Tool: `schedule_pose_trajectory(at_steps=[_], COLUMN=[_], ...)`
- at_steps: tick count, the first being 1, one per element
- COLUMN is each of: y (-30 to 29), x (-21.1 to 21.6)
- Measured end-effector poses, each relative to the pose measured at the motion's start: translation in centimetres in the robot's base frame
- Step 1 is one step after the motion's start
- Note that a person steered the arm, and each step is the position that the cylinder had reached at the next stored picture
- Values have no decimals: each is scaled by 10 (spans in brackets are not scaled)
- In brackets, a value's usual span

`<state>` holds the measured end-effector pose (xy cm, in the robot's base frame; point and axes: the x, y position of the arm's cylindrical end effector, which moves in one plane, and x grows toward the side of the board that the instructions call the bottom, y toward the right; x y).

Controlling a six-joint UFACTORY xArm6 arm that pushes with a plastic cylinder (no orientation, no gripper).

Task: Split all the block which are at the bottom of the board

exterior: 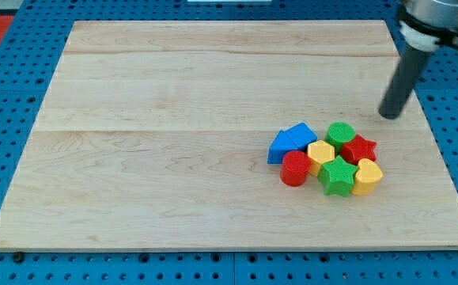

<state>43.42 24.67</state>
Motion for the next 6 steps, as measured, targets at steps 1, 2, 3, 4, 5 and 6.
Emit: schedule_pose_trajectory(at_steps=[1,2,3,4,5,6], y=[-28,-51,-101,-127,-132,-148], x=[15,55,71,57,34,34])
